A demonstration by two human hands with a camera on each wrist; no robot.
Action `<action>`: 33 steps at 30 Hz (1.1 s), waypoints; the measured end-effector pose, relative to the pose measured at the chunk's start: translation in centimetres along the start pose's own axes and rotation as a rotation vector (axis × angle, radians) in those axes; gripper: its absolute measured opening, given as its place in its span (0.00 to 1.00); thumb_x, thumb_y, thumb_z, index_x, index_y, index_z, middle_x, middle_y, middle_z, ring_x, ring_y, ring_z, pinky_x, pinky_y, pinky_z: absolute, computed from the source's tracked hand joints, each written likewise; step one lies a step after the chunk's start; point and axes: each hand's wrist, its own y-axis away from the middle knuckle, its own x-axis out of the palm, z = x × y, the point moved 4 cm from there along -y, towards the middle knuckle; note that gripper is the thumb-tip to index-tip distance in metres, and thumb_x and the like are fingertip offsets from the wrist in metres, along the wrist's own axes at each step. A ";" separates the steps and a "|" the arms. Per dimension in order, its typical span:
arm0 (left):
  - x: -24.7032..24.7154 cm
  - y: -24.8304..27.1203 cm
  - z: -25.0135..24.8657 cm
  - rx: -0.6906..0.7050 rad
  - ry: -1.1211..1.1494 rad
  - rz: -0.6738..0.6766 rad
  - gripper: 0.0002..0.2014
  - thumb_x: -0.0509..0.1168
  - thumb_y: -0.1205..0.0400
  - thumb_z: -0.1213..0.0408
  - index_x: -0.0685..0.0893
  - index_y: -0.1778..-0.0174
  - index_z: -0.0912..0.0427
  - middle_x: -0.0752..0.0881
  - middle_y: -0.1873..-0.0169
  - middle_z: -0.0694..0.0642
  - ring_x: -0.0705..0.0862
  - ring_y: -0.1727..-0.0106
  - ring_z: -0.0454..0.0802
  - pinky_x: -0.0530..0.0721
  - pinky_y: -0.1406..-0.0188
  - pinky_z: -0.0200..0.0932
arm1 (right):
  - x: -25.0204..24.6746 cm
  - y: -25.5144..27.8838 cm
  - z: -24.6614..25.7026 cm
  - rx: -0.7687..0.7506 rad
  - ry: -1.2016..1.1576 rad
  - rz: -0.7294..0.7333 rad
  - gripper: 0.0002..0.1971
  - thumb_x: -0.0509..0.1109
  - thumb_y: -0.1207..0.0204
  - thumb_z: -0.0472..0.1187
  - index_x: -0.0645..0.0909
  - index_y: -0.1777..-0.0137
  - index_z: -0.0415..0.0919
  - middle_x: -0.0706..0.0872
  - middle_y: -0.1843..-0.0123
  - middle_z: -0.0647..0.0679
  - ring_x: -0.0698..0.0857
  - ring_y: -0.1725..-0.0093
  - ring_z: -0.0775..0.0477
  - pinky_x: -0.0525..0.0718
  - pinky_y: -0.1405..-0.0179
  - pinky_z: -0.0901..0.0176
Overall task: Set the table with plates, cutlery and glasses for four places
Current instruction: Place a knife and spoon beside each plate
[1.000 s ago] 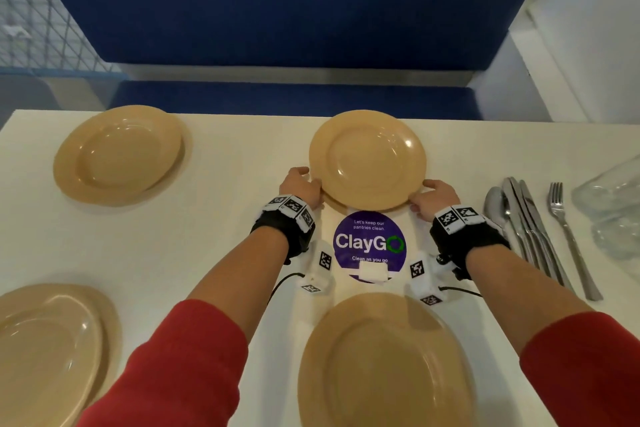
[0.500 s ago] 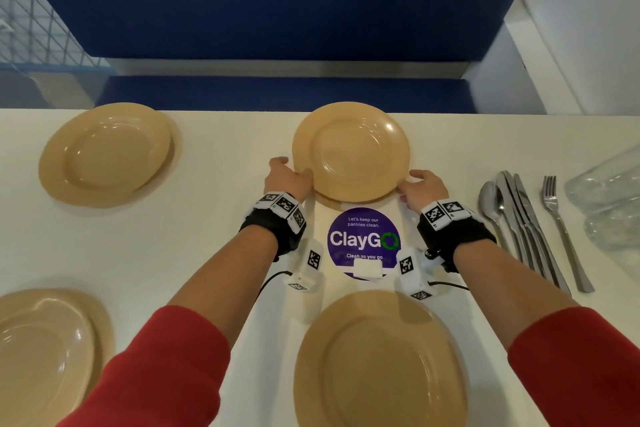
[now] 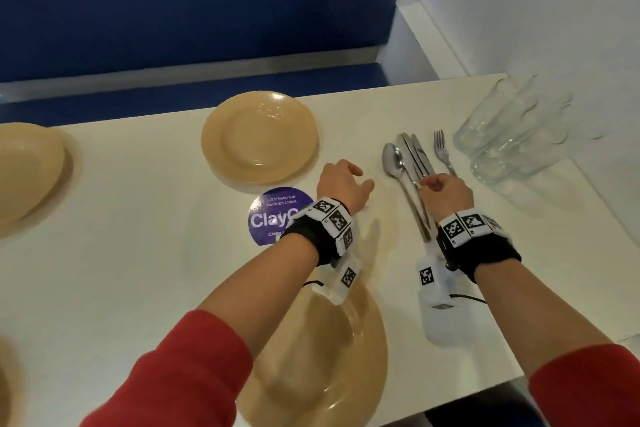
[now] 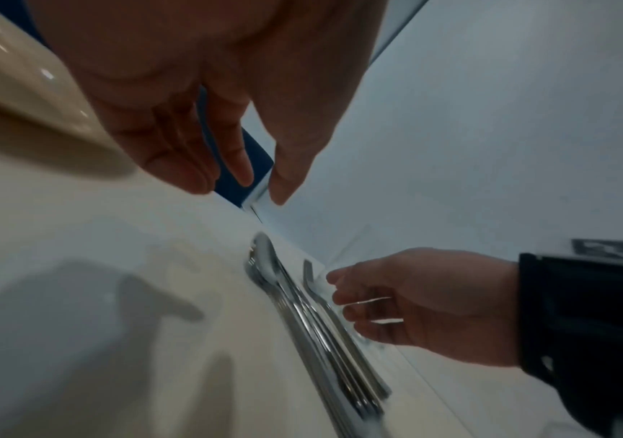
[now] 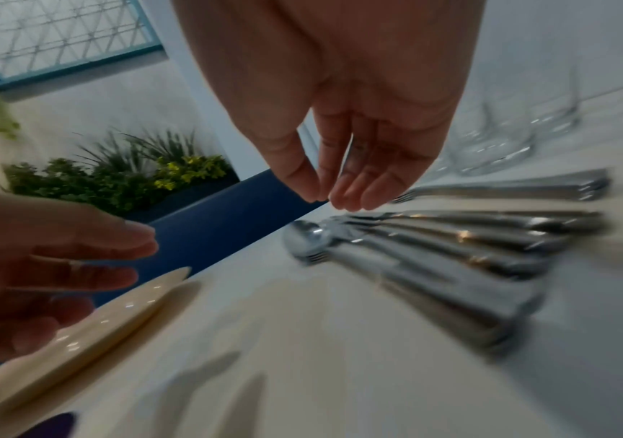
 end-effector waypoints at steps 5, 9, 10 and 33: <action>7.1 -0.5 -2.3 -0.134 -0.003 0.117 0.11 0.67 0.21 0.54 0.85 0.51 0.58 0.87 0.54 0.58 0.84 0.47 0.55 0.79 0.50 0.42 | -2.7 -3.8 -3.9 -0.008 0.121 0.063 0.14 0.63 0.23 0.32 0.84 0.40 0.38 0.87 0.40 0.38 0.84 0.39 0.38 0.78 0.36 0.57; 10.6 -1.5 -3.1 -0.236 -0.047 0.095 0.16 0.67 0.22 0.52 0.80 0.69 0.60 0.81 0.73 0.54 0.81 0.65 0.52 0.78 0.65 0.40 | -2.5 -5.9 -4.2 -0.152 0.238 0.157 0.15 0.64 0.22 0.33 0.83 0.37 0.37 0.87 0.39 0.39 0.84 0.38 0.39 0.79 0.35 0.55; 11.2 -1.5 -3.3 -0.251 -0.060 0.076 0.15 0.67 0.22 0.52 0.82 0.68 0.61 0.81 0.74 0.54 0.80 0.66 0.51 0.78 0.68 0.39 | -2.3 -6.2 -4.2 -0.180 0.274 0.186 0.14 0.64 0.22 0.34 0.83 0.38 0.37 0.87 0.40 0.39 0.84 0.39 0.39 0.80 0.36 0.54; 11.3 -0.9 -2.3 -0.349 0.281 0.020 0.13 0.70 0.21 0.61 0.81 0.72 0.55 0.89 0.65 0.56 0.90 0.55 0.55 0.88 0.45 0.49 | -1.2 -7.4 -3.1 -0.276 0.582 0.354 0.19 0.69 0.23 0.41 0.67 0.73 0.39 0.73 0.72 0.47 0.78 0.62 0.44 0.76 0.60 0.60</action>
